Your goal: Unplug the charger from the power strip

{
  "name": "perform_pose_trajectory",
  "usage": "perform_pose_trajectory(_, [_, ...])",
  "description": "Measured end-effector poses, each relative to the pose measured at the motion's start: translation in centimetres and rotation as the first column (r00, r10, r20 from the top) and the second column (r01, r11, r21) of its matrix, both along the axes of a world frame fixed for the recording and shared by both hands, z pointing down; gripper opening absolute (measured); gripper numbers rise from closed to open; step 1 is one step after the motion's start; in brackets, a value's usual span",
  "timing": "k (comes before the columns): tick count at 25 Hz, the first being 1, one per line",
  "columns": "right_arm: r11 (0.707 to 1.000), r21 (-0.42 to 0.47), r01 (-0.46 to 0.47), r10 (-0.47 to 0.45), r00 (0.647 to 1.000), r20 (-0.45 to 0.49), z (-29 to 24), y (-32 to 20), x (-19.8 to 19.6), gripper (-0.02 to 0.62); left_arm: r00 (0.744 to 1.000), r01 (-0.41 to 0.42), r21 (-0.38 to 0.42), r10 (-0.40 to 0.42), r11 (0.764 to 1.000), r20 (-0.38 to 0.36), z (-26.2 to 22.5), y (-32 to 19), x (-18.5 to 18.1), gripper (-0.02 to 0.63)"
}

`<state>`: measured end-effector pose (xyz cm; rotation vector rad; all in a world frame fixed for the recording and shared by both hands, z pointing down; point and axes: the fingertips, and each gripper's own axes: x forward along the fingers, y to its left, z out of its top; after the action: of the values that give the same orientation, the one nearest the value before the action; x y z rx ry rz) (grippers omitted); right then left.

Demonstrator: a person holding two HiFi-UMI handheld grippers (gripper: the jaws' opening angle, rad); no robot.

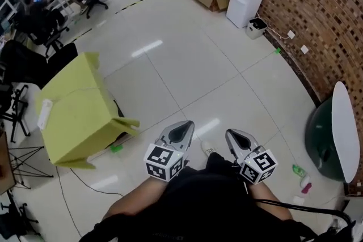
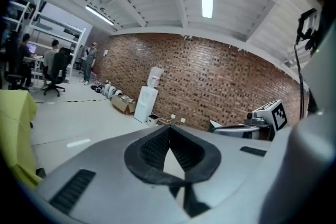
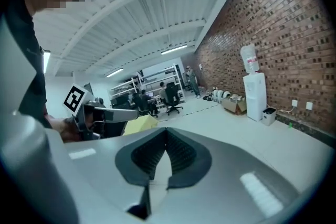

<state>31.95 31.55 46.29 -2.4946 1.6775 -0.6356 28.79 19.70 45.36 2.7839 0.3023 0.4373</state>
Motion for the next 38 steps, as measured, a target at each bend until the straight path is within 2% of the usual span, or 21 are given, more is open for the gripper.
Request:
perform_pose_trajectory(4, [0.988, 0.028, 0.152, -0.152, 0.988, -0.001, -0.3, -3.6, 4.1, 0.002, 0.989, 0.151, 0.019, -0.151, 0.988, 0.004, -0.4, -2.4, 2.0, 0.006])
perform_pose_trajectory(8, [0.951, 0.055, 0.304, -0.304, 0.953, 0.001, -1.0, -7.1, 6.2, 0.003, 0.96, 0.279, 0.037, -0.279, 0.959, -0.005, -1.7, -4.6, 3.6, 0.006])
perform_pose_trajectory(12, [0.882, 0.07, 0.466, -0.469, 0.882, 0.039, 0.0, -9.8, 6.7, 0.002, 0.895, 0.444, 0.044, -0.445, 0.895, 0.02, -1.8, -6.6, 3.3, 0.006])
perform_pose_trajectory(17, [0.798, 0.091, 0.595, -0.601, 0.797, 0.062, 0.6, -11.8, 7.5, 0.002, 0.803, 0.59, 0.064, -0.594, 0.805, 0.052, -1.3, -7.2, 1.8, 0.006])
perform_pose_trajectory(24, [0.67, 0.119, 0.733, -0.742, 0.666, 0.076, 1.0, -15.3, 4.6, 0.002, 0.65, 0.752, 0.079, -0.756, 0.654, 0.074, -1.3, -9.0, -3.4, 0.006])
perform_pose_trajectory(28, [0.607, 0.13, 0.784, -0.794, 0.603, 0.076, 0.9, -17.4, 2.5, 0.002, 0.579, 0.807, 0.092, -0.812, 0.583, 0.07, -1.7, -10.3, -6.0, 0.006])
perform_pose_trajectory(34, [0.531, 0.119, 0.839, -0.847, 0.528, 0.059, 0.1, -20.6, -1.2, 0.002, 0.502, 0.859, 0.088, -0.863, 0.505, 0.056, -2.0, -12.9, -9.9, 0.006])
perform_pose_trajectory(36, [0.515, 0.105, 0.851, -0.857, 0.512, 0.055, 0.4, -21.8, -2.5, 0.003, 0.487, 0.868, 0.076, -0.871, 0.49, 0.059, -1.3, -14.0, -11.2, 0.006])
perform_pose_trajectory(38, [0.511, 0.082, 0.856, -0.86, 0.508, 0.05, 0.6, -23.0, -3.3, 0.003, 0.485, 0.871, 0.055, -0.872, 0.488, 0.057, -0.6, -15.2, -12.0, 0.006])
